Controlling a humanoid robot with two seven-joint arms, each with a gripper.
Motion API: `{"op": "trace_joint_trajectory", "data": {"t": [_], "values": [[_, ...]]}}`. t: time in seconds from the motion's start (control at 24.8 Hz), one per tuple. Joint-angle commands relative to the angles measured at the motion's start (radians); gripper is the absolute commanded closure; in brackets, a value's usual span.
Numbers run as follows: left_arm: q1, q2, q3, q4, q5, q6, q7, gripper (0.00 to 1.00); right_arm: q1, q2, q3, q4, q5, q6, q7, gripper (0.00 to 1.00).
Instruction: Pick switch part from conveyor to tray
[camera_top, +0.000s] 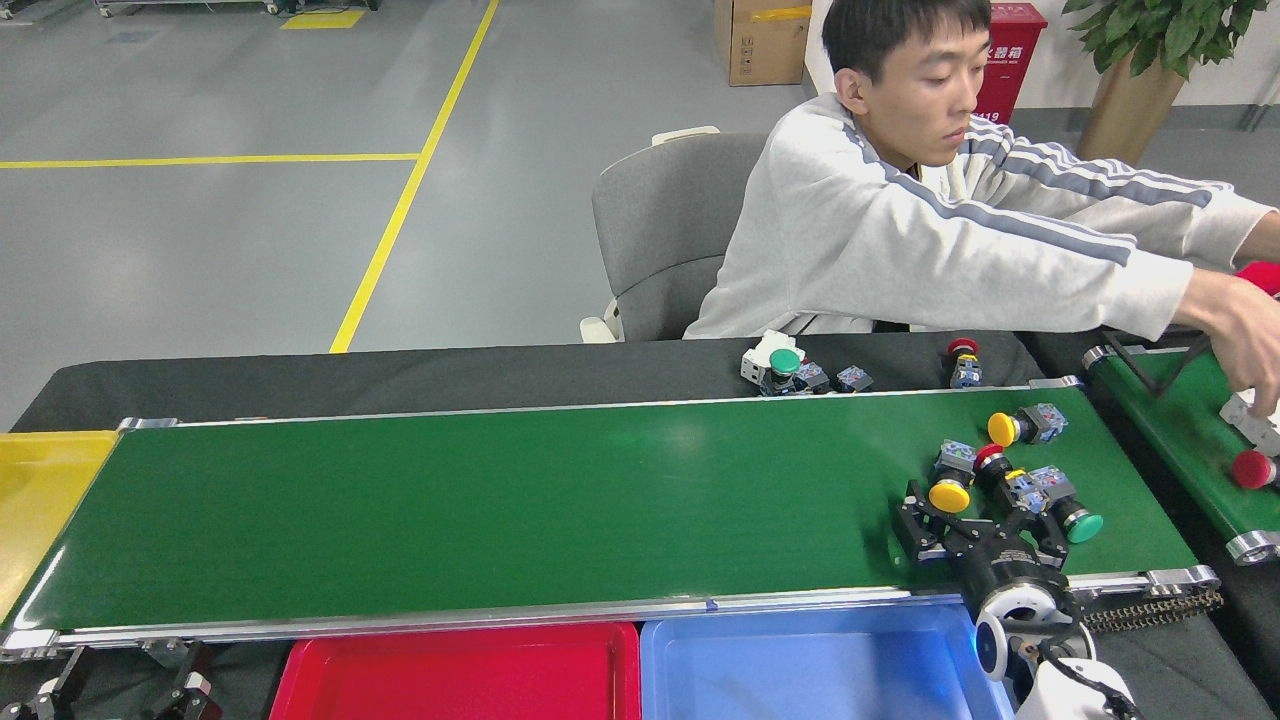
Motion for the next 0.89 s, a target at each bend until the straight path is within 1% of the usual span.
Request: {"op": "trace_joint_trajectory", "data": {"t": [0.0, 0.04, 0.12, 0.2, 0.24, 0.4, 0.48, 0.52, 0.73, 0.77, 0.85], "values": [[-0.006, 0.012, -0.001, -0.007, -0.002, -0.002, 0.006, 0.0, -0.023, -0.009, 0.014, -0.004, -0.004, -0.011, -0.008, 0.64], [-0.006, 0.012, -0.001, -0.007, -0.002, -0.002, 0.006, 0.0, -0.023, -0.015, 0.024, -0.004, -0.001, -0.014, -0.008, 0.74], [-0.006, 0.012, -0.001, -0.007, -0.002, -0.002, 0.006, 0.0, -0.023, -0.036, 0.055, -0.004, -0.003, -0.017, -0.011, 0.88], [-0.006, 0.012, -0.001, -0.009, -0.002, -0.002, 0.006, 0.0, -0.027, -0.052, 0.073, -0.006, -0.004, -0.019, -0.012, 0.96], [-0.006, 0.012, -0.001, -0.009, -0.002, -0.002, 0.006, 0.0, -0.028, -0.052, 0.073, -0.007, -0.006, -0.022, -0.012, 0.98], [-0.006, 0.012, -0.001, -0.009, -0.002, -0.002, 0.006, 0.0, -0.03, -0.045, 0.07, -0.027, -0.016, -0.103, -0.022, 0.99], [-0.006, 0.012, -0.001, -0.009, -0.002, 0.0, 0.006, 0.0, -0.016, -0.049, 0.07, -0.062, -0.049, -0.152, -0.054, 0.99], [-0.006, 0.012, -0.001, -0.009, -0.002, -0.002, 0.006, 0.0, -0.004, -0.05, 0.073, -0.098, -0.061, -0.194, -0.063, 0.99], [-0.006, 0.012, 0.001, -0.007, -0.001, 0.0, 0.006, 0.0, 0.089, -0.035, 0.092, -0.295, -0.07, -0.484, -0.066, 0.99], [-0.006, 0.012, -0.001, -0.006, -0.001, 0.0, 0.006, 0.0, 0.108, -0.015, 0.124, -0.329, -0.07, -0.565, -0.066, 0.98], [-0.006, 0.01, -0.001, -0.006, -0.002, 0.0, 0.006, 0.0, 0.139, 0.021, 0.193, -0.352, -0.064, -0.672, -0.065, 0.97]]}}
